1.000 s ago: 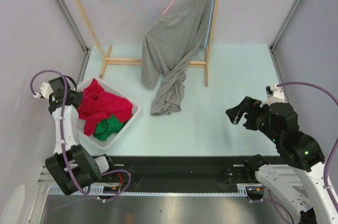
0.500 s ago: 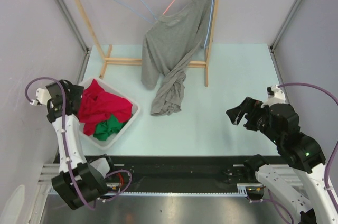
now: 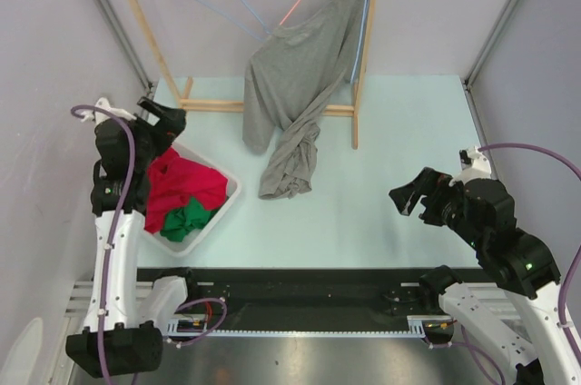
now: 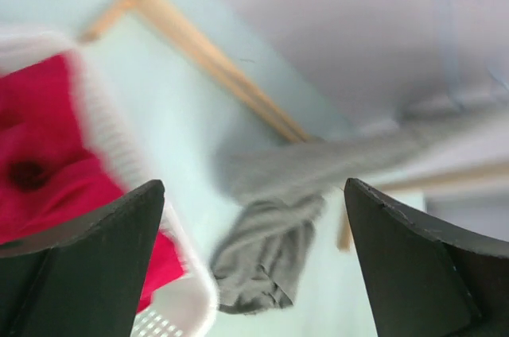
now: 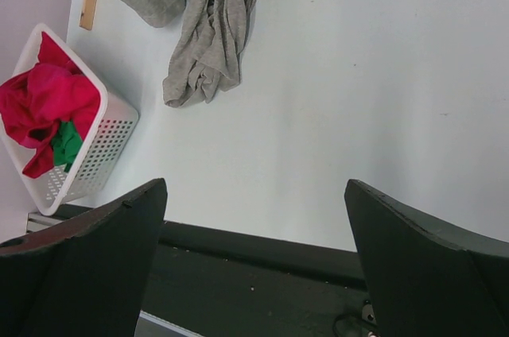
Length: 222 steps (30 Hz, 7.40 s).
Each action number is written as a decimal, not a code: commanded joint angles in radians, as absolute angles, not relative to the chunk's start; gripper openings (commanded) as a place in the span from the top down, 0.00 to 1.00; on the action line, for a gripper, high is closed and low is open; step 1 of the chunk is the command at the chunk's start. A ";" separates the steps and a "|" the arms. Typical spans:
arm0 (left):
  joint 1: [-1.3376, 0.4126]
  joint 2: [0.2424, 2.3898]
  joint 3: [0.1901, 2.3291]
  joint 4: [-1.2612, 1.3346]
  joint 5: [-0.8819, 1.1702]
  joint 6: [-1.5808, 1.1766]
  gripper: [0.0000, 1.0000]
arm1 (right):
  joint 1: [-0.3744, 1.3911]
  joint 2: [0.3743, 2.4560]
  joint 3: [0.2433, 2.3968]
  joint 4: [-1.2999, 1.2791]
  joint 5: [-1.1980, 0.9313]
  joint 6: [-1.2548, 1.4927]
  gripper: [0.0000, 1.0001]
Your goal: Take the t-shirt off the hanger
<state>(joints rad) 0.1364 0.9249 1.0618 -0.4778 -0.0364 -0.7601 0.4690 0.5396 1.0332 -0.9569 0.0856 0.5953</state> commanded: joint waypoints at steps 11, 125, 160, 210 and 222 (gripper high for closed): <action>-0.140 0.972 1.124 -0.006 0.649 -0.140 0.00 | 0.472 0.549 1.031 -0.937 0.060 0.611 0.01; -0.499 2.022 2.278 -0.198 0.241 -0.146 0.40 | 0.469 0.537 1.078 -1.019 0.110 0.568 0.00; -0.502 1.895 1.850 0.759 0.080 -0.256 1.00 | 0.471 0.606 1.089 -1.003 0.127 0.528 0.00; -0.574 0.715 1.108 -0.564 0.237 -0.258 1.00 | 0.483 0.724 1.084 -0.786 -0.176 0.474 0.00; -0.580 0.787 0.939 -0.424 0.731 -0.388 1.00 | 0.926 0.939 1.241 -0.552 0.199 0.509 0.00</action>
<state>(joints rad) -0.5739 0.7734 0.9775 -0.5545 0.5259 -0.2913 0.7856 0.8829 1.1454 -0.6971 -0.0238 0.5014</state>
